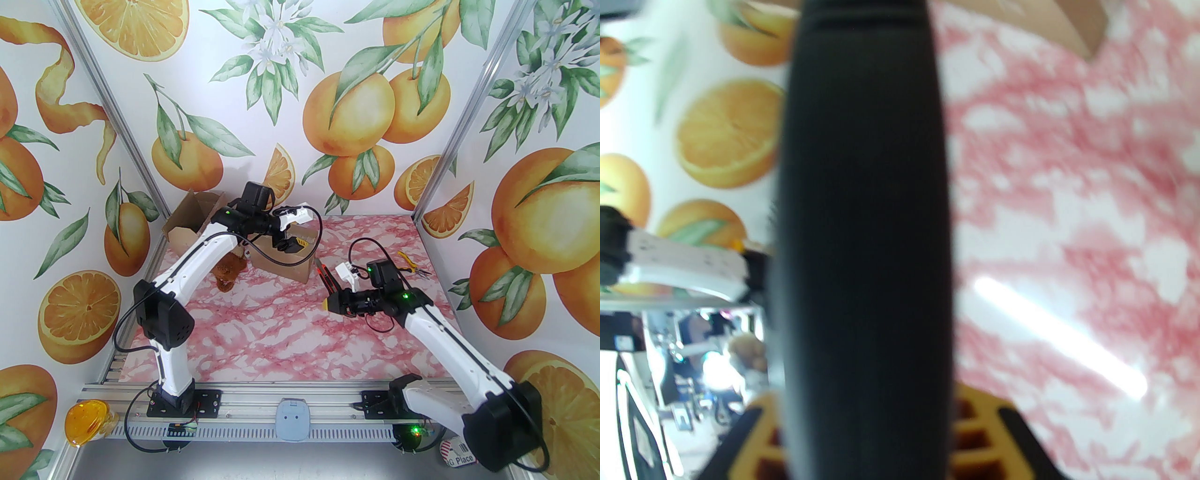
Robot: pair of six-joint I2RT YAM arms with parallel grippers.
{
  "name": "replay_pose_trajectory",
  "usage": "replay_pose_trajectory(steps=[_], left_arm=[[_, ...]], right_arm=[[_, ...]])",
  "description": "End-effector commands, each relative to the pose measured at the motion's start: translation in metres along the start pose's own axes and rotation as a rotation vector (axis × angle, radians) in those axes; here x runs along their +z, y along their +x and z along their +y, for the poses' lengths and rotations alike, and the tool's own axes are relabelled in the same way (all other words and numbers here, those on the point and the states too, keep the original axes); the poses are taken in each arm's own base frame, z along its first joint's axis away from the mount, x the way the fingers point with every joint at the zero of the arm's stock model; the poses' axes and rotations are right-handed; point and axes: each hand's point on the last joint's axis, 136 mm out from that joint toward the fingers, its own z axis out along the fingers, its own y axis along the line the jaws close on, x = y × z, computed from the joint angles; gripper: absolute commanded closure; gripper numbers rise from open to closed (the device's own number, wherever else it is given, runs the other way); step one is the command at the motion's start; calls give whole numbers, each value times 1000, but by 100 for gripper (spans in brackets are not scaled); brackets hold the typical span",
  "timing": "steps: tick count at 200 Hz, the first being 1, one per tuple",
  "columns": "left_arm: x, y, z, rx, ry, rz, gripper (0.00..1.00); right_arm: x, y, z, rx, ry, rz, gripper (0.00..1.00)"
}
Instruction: Unpack the express box
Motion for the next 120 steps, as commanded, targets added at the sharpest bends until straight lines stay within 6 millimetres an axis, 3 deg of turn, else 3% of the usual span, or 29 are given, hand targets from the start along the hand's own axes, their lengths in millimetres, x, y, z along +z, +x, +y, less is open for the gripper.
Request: replay_pose_trajectory(steps=[1, 52, 120], left_arm=[[-13, -18, -34, -37, 150, -70, 26], [-2, -12, -73, -105, 314, -50, 26], [4, 15, -90, -150, 374, 39, 23]], right_arm=[[-9, 6, 0, -152, 79, 77, 100], [-6, -13, 18, -369, 122, 185, 100], [-8, -29, 32, -495, 128, 159, 100]])
